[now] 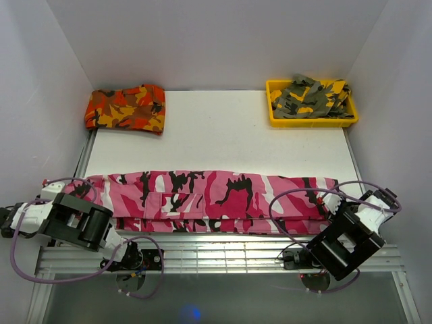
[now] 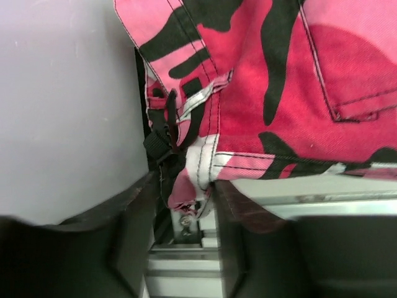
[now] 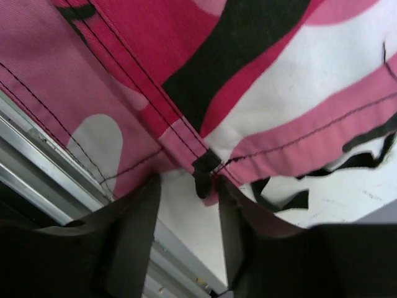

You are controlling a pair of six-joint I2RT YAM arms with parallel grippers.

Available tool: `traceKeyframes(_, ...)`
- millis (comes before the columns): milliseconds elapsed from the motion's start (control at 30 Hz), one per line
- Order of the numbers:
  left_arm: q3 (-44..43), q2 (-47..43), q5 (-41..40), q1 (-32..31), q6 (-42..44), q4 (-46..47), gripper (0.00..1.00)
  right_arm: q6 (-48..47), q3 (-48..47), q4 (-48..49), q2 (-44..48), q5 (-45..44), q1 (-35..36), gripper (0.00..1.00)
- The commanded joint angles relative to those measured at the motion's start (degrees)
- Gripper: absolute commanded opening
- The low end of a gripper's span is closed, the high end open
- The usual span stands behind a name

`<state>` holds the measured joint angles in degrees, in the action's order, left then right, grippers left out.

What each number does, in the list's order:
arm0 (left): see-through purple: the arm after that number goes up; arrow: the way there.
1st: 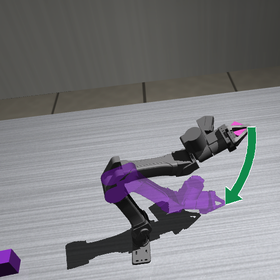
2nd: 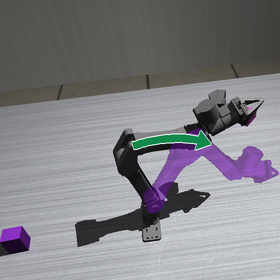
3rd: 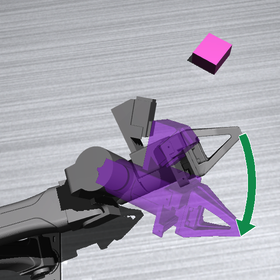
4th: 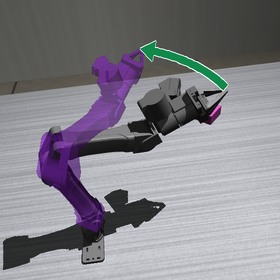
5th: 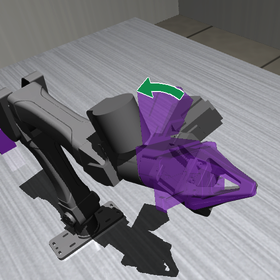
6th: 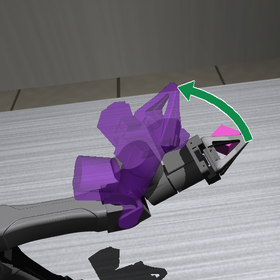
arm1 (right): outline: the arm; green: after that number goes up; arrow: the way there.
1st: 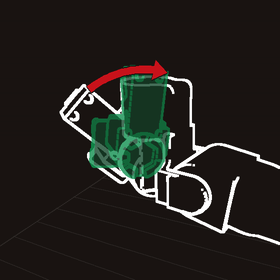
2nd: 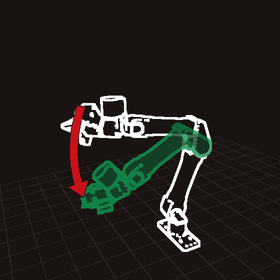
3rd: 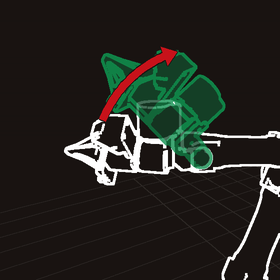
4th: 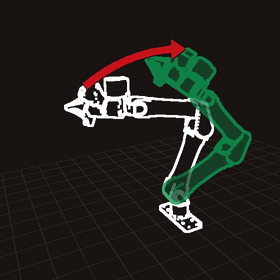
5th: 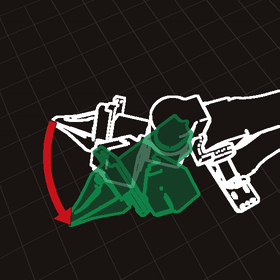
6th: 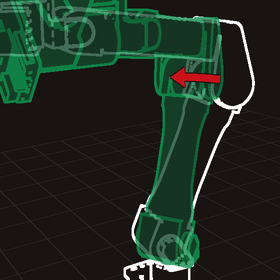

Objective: Fold and stack the trousers
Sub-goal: Fold the trousers

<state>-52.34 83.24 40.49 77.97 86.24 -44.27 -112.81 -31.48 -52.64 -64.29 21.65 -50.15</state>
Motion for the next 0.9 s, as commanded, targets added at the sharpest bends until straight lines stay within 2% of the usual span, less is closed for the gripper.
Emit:
traceKeyframes(0, -3.01, -2.21, -2.87, -0.89, 3.15, 0.54, 0.59, -15.52, -2.6, 4.22, 1.63, -2.14, -0.56, 0.53)
traceKeyframes(67, -5.48, -2.29, -4.27, -2.56, 3.5, -3.43, 0.63, -12.62, -7.42, 1.59, -2.21, -0.13, -0.56, 0.62)
traceKeyframes(167, -9.18, -3.78, -7.87, -7.03, 2.54, -8.89, 0.68, -3.05, -21.47, -6.49, -10.48, 1.9, -0.21, 0.72)
traceKeyframes(200, -10.67, -4.4, -8.58, -8.35, 1.84, -10.9, 0.69, 1.15, -29.69, -11.99, -12.76, 2.25, -0.21, 0.73)
traceKeyframes(233, -11.38, -5.62, -9.46, -10.8, 1.48, -11.79, 0.7, 2.93, -33.69, -15.0, -17.31, 3.04, -0.04, 0.8)
traceKeyframes(300, -13.22, -6.34, -10.43, -15.01, -3.06, -12.67, 0.72, 8.45, -42.12, -21.94, -21.03, 3.4, 0.75, 0.88)
traceKeyframes(333, -13.66, -6.25, -11.3, -17.05, -4.14, -13.81, 0.72, 11.19, -43.12, -22.24, -22.79, 3.23, 1.71, 0.88)
traceKeyframes(400, -13.5, -5.37, -14.37, -20.74, -7.47, -14.7, 0.72, 16.29, -42.44, -20.49, -22.55, 2.0, 6.28, 0.86)
traceKeyframes(433, -13.06, -4.85, -15.6, -24.15, -11.05, -14.7, 0.72, 20.84, -39.3, -17.09, -20.98, 1.73, 8.29, 0.84)
traceKeyframes(533, -13.23, -1.95, -20.18, -29.0, -16.69, -14.88, 0.72, 28.15, -31.39, -11.71, -17.9, -0.9, 18.04, 0.81)
traceKeyframes(600, -14.63, -0.89, -21.67, -29.63, -17.77, -15.58, 0.72, 33.96, -28.91, -9.59, -17.45, -2.13, 24.64, 0.79)
traceKeyframes(700, -16.83, -1.32, -24.49, -28.94, -17.6, -16.11, 0.73, 37.05, -26.09, -10.11, -17.88, -2.84, 29.49, 0.71)
traceKeyframes(800, -17.28, -2.64, -24.06, -28.93, -15.23, -19.62, 0.73, 35.39, -23.1, -11.16, -18.41, -5.64, 31.6, 0.56)
traceKeyframes(867, -14.92, -3.0, -25.19, -30.33, -16.53, -19.19, 0.73, 34.86, -19.43, -9.69, -17.71, -7.49, 33.35, 0.54)
